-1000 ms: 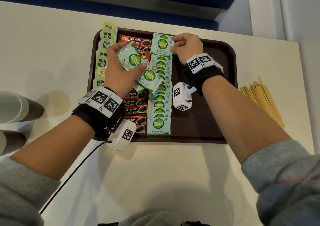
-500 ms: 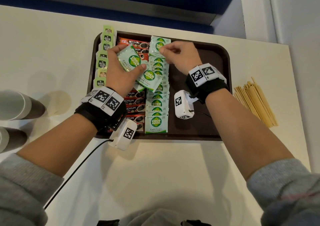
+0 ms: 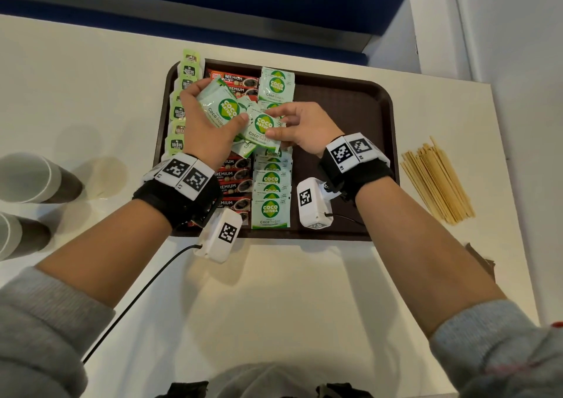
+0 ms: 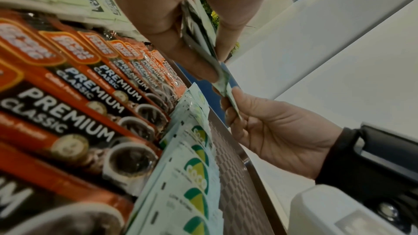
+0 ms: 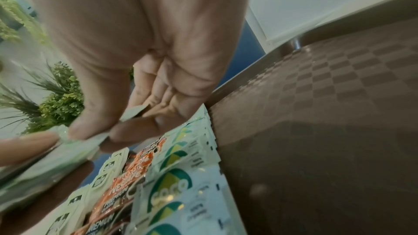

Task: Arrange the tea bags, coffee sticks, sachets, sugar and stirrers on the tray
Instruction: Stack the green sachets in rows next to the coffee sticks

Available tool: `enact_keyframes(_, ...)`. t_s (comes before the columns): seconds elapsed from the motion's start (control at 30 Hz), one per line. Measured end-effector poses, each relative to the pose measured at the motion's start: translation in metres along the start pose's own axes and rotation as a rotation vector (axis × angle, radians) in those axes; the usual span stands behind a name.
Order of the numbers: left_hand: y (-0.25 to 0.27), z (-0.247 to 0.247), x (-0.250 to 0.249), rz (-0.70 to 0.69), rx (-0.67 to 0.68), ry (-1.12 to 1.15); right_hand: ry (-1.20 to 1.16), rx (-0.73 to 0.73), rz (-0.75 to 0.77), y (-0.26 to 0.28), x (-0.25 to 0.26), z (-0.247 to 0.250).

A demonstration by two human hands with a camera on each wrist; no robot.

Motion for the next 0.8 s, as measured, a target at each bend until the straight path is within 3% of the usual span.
enact_keyframes(0.13,-0.001,0.000,0.002,0.015,0.014,0.019,-0.048,-0.069,0.013,-0.003,-0.005,0.013)
enact_keyframes(0.47,-0.006,0.005,0.008,0.027,0.004,-0.004,-0.083,-0.463,-0.025,-0.021,-0.011,0.078)
enact_keyframes(0.8,-0.010,0.004,0.012,0.052,0.024,0.011,0.162,-0.373,0.012,-0.056,-0.006,0.071)
Point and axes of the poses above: each hand's wrist, its own y-axis away from the middle knuckle, its own z-axis out of the back of the hand, x = y × z, the point moved 10 cm from there along -y, towards the middle knuckle, and after that the axes turned 1 degree about -y, right-handed, at the moved point
